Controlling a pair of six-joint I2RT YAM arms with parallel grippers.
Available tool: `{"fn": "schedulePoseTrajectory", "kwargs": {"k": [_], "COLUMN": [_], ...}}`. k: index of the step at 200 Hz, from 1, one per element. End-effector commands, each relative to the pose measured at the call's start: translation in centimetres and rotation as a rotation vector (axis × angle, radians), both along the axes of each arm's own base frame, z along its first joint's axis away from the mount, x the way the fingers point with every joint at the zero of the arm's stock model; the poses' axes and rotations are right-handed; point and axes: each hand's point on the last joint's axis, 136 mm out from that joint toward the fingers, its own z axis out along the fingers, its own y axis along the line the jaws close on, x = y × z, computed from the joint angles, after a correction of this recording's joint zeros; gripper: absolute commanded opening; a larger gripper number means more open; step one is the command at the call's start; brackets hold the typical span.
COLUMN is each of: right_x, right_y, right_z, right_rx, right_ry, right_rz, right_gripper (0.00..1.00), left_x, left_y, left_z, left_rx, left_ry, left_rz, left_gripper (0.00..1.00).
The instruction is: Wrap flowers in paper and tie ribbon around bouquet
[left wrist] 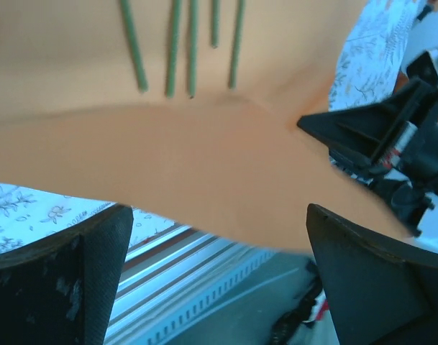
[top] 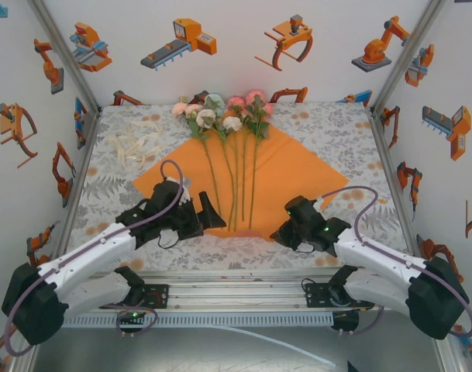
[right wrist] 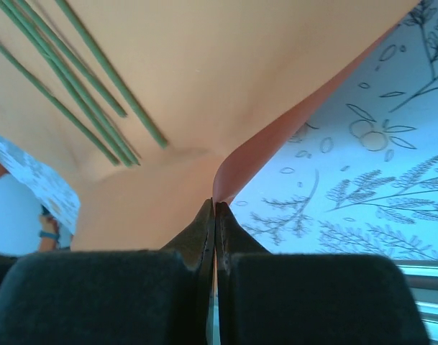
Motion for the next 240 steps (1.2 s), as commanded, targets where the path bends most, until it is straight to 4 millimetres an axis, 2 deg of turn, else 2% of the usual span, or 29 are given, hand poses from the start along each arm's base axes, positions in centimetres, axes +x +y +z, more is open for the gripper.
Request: {"fn": "schedulePoseTrajectory", "kwargs": {"k": [1, 24, 50, 61, 77, 95, 121, 131, 151, 169, 177, 200, 213, 227, 240], "right_x": [1.8, 2.9, 4.3, 4.8, 5.8, 6.8, 8.1, 8.4, 8.9, 9.1, 8.6, 6.6, 5.8, 5.4, 5.4], "right_y": [-0.6, -1.0, -0.9, -0.8, -0.7, -0.8, -1.6, -2.3, -3.3, -3.0, -3.0, -3.8, -2.4, 0.9, 3.8], "right_z": [1.0, 0.7, 0.3, 0.1, 0.2, 0.6, 0.8, 0.9, 1.7, 3.5, 4.5, 7.1, 7.9, 8.1, 7.2], "right_rx": [0.018, 0.016, -0.007, -0.009, -0.013, -0.038, -0.132, -0.167, -0.236, -0.296, -0.338, -0.514, -0.499, -0.375, -0.264], "right_ry": [-0.021, 0.012, 0.047, 0.062, 0.054, 0.026, 0.005, 0.009, -0.008, -0.056, -0.069, -0.110, -0.145, -0.191, -0.200], "right_rz": [-0.160, -0.228, -0.240, -0.243, -0.227, -0.193, -0.120, -0.097, -0.032, 0.112, 0.175, 0.270, 0.328, 0.391, 0.416], "right_gripper": [0.02, 0.00, 0.00, 0.00, 0.00, 0.00, 0.36, 0.45, 0.51, 0.52, 0.53, 0.54, 0.54, 0.52, 0.51], "left_x": [-1.2, -2.3, -2.4, -1.5, 1.3, 3.8, 5.8, 6.0, 6.5, 6.8, 6.9, 7.0, 6.8, 6.7, 6.7], "left_y": [1.5, 0.0, -1.5, -1.5, -0.1, 0.6, -0.4, -1.3, -1.6, -1.0, -0.4, 1.4, 2.0, 2.6, 2.8], "left_z": [1.6, 2.8, 2.0, 1.0, -0.5, -1.2, -2.1, -2.8, -5.0, -6.7, -7.3, -8.9, -9.8, -10.6, -11.1], "left_rx": [0.184, 0.152, 0.180, 0.216, 0.347, 0.440, 0.466, 0.459, 0.488, 0.529, 0.550, 0.612, 0.637, 0.662, 0.669], "left_ry": [-0.186, -0.289, -0.365, -0.397, -0.440, -0.490, -0.497, -0.471, -0.399, -0.344, -0.320, -0.261, -0.233, -0.205, -0.185], "left_rz": [-0.194, -0.346, -0.450, -0.435, -0.323, -0.236, -0.218, -0.238, -0.234, -0.192, -0.154, -0.077, -0.061, -0.044, -0.038], "left_gripper": [0.97, 0.97, 0.97, 0.97, 0.97, 0.97, 0.97, 0.97, 0.97, 0.98, 1.00, 0.96, 0.95, 0.93, 0.92]}}
